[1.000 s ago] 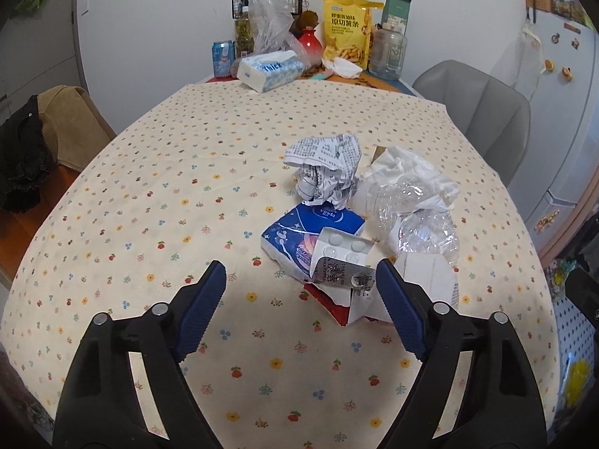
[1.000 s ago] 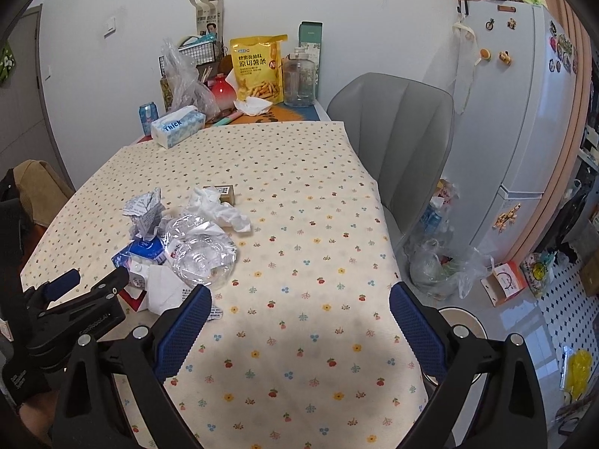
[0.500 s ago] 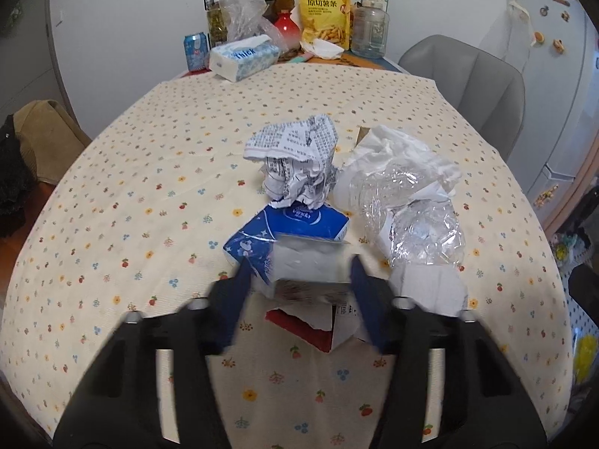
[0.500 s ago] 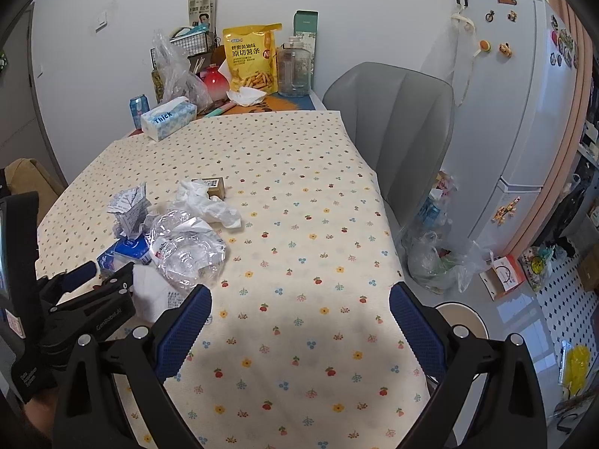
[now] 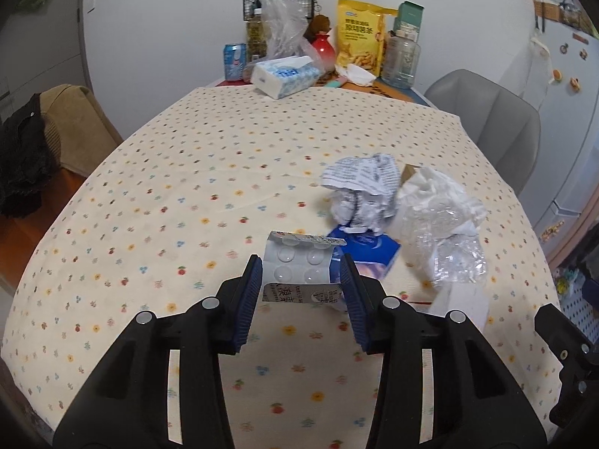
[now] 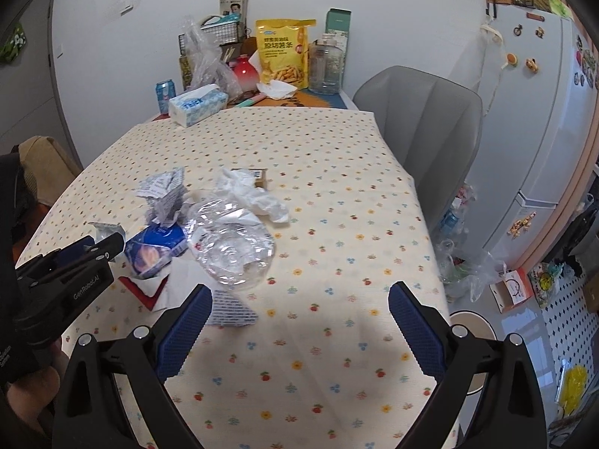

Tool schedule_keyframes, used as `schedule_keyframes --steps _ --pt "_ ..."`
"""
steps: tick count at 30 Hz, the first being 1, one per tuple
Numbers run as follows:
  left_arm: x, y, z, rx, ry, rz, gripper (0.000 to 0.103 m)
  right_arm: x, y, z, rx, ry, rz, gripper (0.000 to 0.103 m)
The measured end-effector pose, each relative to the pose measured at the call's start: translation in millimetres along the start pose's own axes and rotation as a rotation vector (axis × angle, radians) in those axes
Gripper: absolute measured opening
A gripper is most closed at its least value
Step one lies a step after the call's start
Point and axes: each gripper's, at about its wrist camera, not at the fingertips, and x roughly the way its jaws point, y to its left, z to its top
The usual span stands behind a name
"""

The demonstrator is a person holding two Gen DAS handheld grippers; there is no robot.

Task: Collect trash
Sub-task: 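Grasp the white paper wrapper with the right tool while the left tool holds the blister box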

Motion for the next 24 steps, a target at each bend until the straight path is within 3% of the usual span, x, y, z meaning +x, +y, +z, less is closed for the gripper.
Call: schedule_keyframes --steps 10,24 --pt "11.2 25.5 -8.9 -0.044 0.017 0.014 0.044 13.5 37.1 -3.0 -0.07 0.026 0.032 0.093" --pt "23.2 28.7 -8.5 -0.054 0.046 0.001 0.044 42.0 67.7 -7.7 -0.124 0.068 0.05 0.093"
